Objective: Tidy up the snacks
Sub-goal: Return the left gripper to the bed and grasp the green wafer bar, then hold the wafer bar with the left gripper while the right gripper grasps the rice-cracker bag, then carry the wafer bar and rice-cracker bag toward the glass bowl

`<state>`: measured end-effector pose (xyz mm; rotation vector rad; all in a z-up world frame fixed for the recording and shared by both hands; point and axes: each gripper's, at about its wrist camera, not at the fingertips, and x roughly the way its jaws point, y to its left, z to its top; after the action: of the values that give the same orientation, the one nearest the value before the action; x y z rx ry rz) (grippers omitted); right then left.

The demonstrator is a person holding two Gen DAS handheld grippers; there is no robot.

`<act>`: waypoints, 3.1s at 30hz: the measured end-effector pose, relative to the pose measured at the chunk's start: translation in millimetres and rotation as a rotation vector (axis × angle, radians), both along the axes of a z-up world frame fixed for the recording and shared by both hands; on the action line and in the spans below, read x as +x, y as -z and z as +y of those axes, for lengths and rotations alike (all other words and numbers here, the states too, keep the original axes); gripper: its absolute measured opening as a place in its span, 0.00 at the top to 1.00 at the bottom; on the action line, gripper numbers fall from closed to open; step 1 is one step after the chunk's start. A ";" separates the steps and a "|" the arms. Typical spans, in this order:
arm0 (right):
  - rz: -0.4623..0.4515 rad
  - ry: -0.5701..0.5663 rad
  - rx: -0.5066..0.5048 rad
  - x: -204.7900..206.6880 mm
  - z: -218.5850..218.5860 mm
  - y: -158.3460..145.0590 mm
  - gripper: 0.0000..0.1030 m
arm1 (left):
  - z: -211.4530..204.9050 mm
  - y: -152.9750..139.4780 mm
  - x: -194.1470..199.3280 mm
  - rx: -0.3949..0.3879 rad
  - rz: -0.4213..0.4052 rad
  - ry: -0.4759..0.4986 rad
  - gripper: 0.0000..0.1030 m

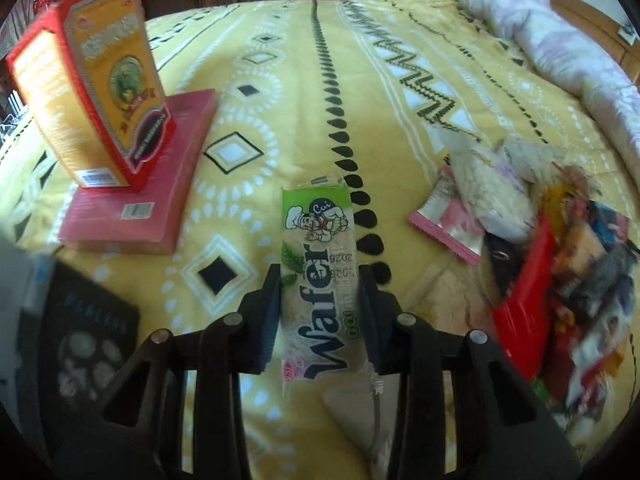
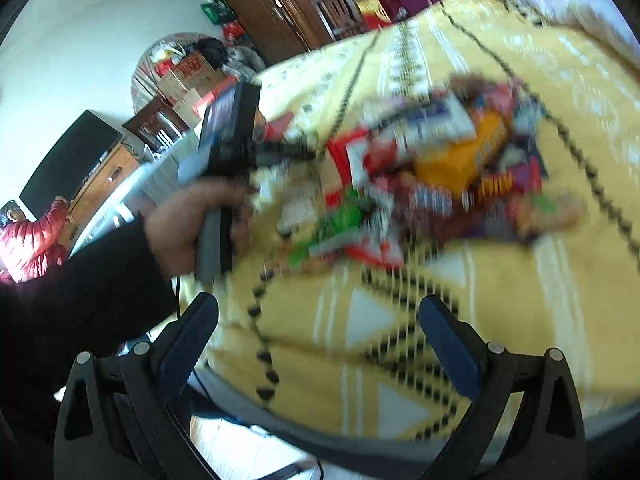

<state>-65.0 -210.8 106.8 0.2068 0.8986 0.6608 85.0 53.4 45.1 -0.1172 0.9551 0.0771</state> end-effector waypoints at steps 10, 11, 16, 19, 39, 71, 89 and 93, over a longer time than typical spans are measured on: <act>-0.198 -0.246 -0.363 170.5 61.7 -40.9 0.00 | 13.2 -19.7 -69.7 -0.112 -0.028 0.030 0.65; -0.173 -0.298 -0.387 186.7 69.7 -35.2 0.00 | 12.7 -21.2 -71.6 -0.121 -0.032 0.041 0.65; -0.071 -0.538 -0.593 240.7 104.5 10.0 0.00 | 11.0 -21.2 -70.3 -0.154 -0.043 0.070 0.65; -0.048 -0.595 -0.645 258.2 114.9 30.3 0.00 | 10.2 -16.4 -68.3 -0.169 -0.033 0.081 0.64; -0.233 -0.183 -0.307 219.8 56.0 -50.5 0.19 | -2.4 -32.2 -83.1 -0.122 -0.081 0.088 0.65; -0.158 0.032 -0.069 11.7 9.9 -92.7 0.19 | -27.8 -136.6 -141.1 0.162 -0.264 0.036 0.65; -0.175 0.023 -0.071 15.8 14.7 -106.9 0.18 | -7.6 -151.5 -148.1 0.148 -0.280 0.008 0.65; -0.213 -0.015 -0.070 22.1 37.0 -130.6 0.18 | 33.2 -172.6 -154.9 0.140 -0.317 -0.075 0.65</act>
<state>-42.8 -173.8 237.3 0.0652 0.7174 0.6514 -70.0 86.6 217.6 -0.0339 0.6265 0.1890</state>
